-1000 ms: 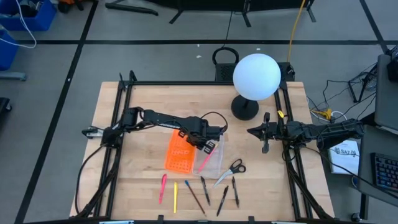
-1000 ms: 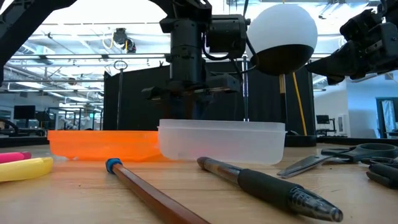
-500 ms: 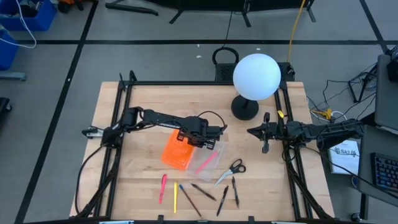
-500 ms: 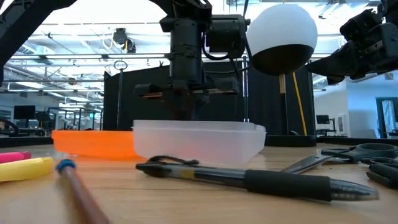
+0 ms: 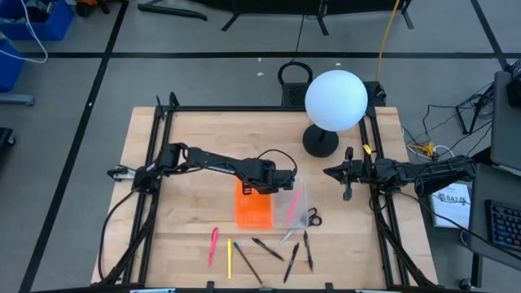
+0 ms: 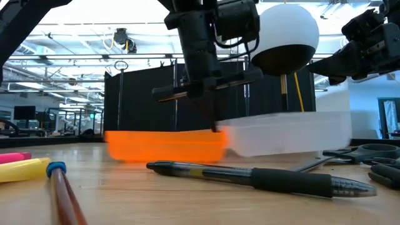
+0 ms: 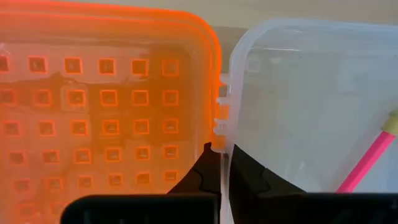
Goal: Pick & place school supplies into a supply box
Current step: Adjust the orange supply box
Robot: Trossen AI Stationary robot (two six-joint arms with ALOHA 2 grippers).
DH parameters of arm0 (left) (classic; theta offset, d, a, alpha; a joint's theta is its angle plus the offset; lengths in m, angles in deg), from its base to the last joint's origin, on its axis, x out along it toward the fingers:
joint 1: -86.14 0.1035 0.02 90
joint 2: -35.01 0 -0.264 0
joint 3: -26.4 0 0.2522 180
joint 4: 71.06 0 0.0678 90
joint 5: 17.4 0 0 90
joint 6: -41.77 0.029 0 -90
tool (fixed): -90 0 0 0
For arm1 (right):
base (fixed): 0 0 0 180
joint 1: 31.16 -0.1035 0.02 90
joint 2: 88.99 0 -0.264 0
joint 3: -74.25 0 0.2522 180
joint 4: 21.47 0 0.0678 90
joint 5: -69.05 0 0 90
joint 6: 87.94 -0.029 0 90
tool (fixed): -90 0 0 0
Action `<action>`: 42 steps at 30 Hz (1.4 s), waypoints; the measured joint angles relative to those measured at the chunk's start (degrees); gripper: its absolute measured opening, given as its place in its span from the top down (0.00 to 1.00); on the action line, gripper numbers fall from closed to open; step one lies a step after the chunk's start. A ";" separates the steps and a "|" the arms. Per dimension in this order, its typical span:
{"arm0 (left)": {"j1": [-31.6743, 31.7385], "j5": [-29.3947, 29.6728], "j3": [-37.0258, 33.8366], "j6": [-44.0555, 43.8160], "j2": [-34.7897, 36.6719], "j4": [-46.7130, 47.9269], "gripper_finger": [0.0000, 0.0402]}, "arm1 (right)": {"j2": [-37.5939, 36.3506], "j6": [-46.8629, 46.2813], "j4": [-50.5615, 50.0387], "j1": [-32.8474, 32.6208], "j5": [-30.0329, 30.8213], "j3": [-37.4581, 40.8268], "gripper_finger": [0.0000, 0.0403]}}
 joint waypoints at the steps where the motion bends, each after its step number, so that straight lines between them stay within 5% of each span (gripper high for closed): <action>1: -0.23 0.52 0.00 -0.53 0.00 -0.11 0.96 | 0.00 0.00 -0.02 0.02 -0.11 0.01 1.00; 11: -0.28 3.13 0.02 -0.05 -0.63 0.59 0.96 | 0.02 -1.58 -0.56 0.00 -6.06 0.00 1.00; 22: -0.92 3.78 0.00 2.42 -0.54 -0.26 0.66 | 0.02 -2.82 -0.98 0.00 -7.46 0.00 1.00; 32: -0.07 1.12 0.37 16.31 3.86 0.37 0.55 | 0.02 -2.80 -0.89 0.00 -7.40 0.00 1.00; 42: -1.10 29.83 -2.49 41.56 21.60 11.86 0.56 | 0.04 -2.80 0.00 0.00 -7.35 0.00 1.00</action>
